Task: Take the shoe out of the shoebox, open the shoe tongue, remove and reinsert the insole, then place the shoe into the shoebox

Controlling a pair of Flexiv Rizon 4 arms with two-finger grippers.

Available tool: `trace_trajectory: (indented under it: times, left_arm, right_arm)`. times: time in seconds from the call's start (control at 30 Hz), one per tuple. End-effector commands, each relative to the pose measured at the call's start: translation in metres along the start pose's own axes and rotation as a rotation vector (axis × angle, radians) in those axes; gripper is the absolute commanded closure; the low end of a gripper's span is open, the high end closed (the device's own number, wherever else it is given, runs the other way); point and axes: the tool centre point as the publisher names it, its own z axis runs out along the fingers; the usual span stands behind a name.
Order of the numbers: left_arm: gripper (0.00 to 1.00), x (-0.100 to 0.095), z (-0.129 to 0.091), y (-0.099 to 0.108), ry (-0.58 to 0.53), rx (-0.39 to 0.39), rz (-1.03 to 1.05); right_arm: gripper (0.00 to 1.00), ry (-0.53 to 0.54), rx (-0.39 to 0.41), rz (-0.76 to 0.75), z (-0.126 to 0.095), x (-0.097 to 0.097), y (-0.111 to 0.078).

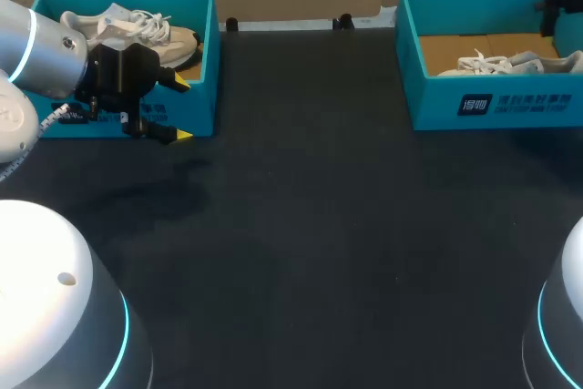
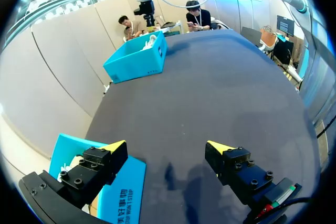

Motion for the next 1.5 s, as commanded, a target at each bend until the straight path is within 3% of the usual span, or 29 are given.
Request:
trace_trajectory:
  times: [0.03, 0.3, 0.6, 0.7, 0.73, 0.77, 0.87, 1.07, 1.13, 1.5]
  left_arm:
    - [0.00, 0.000, -0.001, 0.000, 0.001, -0.003, 0.000]
    - [0.00, 0.000, -0.001, 0.000, 0.001, -0.003, 0.000]
    - [0.00, 0.000, -0.001, 0.000, 0.001, -0.003, 0.000]
    - [0.00, 0.000, -0.001, 0.000, 0.001, -0.003, 0.000]
    - [0.00, 0.000, -0.001, 0.000, 0.001, -0.003, 0.000]
    - [0.00, 0.000, -0.001, 0.000, 0.001, -0.003, 0.000]
    - [0.00, -0.003, -0.006, 0.003, 0.022, -0.019, 0.062]
    - [0.00, -0.029, -0.020, 0.021, 0.077, -0.046, 0.246]
    - [0.00, -0.039, -0.023, 0.027, 0.099, -0.007, 0.303]
    - [0.00, -0.095, -0.043, 0.048, 0.231, -0.118, 0.660]
  right_arm:
    - [0.29, -0.032, -0.016, -0.005, -0.015, 0.008, -0.015]
    - [0.27, -0.061, -0.015, 0.000, -0.034, 0.018, -0.042]
    - [0.26, -0.070, -0.017, -0.007, -0.048, 0.033, -0.055]
    - [0.21, -0.060, -0.008, -0.002, -0.050, 0.034, -0.057]
    - [0.07, -0.048, 0.001, 0.000, -0.050, 0.035, -0.058]
    - [0.00, -0.048, 0.001, 0.000, -0.050, 0.035, -0.058]
    - [0.00, -0.048, 0.001, 0.000, -0.050, 0.035, -0.058]
    - [0.00, -0.048, 0.001, 0.000, -0.050, 0.035, -0.058]
    - [0.00, -0.048, 0.001, 0.000, -0.050, 0.035, -0.058]
    - [0.00, -0.048, 0.001, 0.000, -0.050, 0.035, -0.058]
